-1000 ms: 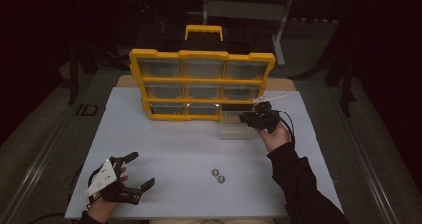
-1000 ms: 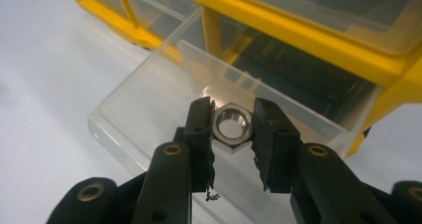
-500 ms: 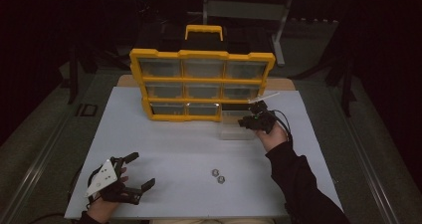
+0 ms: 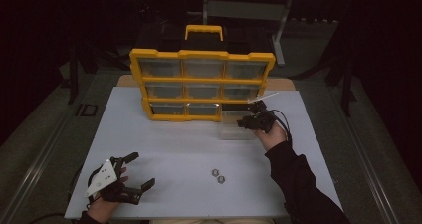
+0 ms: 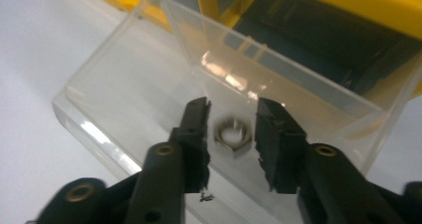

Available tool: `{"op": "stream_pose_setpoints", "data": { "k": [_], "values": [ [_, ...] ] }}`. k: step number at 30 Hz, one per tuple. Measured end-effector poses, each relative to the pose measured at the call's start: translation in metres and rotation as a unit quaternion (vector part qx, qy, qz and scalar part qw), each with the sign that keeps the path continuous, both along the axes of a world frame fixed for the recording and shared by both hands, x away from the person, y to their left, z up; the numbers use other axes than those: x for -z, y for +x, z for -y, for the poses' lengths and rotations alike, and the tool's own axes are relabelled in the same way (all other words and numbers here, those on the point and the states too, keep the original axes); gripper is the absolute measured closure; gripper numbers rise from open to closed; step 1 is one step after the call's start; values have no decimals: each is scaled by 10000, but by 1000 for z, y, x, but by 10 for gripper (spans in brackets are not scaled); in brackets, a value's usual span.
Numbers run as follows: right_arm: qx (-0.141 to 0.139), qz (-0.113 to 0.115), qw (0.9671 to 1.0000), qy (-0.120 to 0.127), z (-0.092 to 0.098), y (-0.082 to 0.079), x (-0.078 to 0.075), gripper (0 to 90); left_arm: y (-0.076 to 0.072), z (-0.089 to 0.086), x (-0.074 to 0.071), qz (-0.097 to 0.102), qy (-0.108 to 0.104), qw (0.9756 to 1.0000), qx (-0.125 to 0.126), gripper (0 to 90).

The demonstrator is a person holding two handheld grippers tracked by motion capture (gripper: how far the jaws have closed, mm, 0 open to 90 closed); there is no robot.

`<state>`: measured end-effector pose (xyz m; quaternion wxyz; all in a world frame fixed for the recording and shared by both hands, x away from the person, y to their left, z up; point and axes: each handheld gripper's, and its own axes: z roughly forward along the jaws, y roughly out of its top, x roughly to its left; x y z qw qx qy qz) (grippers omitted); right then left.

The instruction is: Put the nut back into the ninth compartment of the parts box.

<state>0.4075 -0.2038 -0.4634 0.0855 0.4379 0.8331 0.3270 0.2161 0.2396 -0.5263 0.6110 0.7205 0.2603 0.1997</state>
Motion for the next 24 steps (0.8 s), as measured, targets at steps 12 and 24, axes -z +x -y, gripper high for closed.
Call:
{"op": "stream_pose_setpoints", "data": {
  "k": [12,24],
  "values": [
    [9,146,9999,-15,-1,-6,-22,382,0,0,0,-12,1,10000,-3,0],
    [-167,134,9998,-2,-7,-16,-41,160,0,1,0,-27,-7,10000,-2,0]
  ]
}}
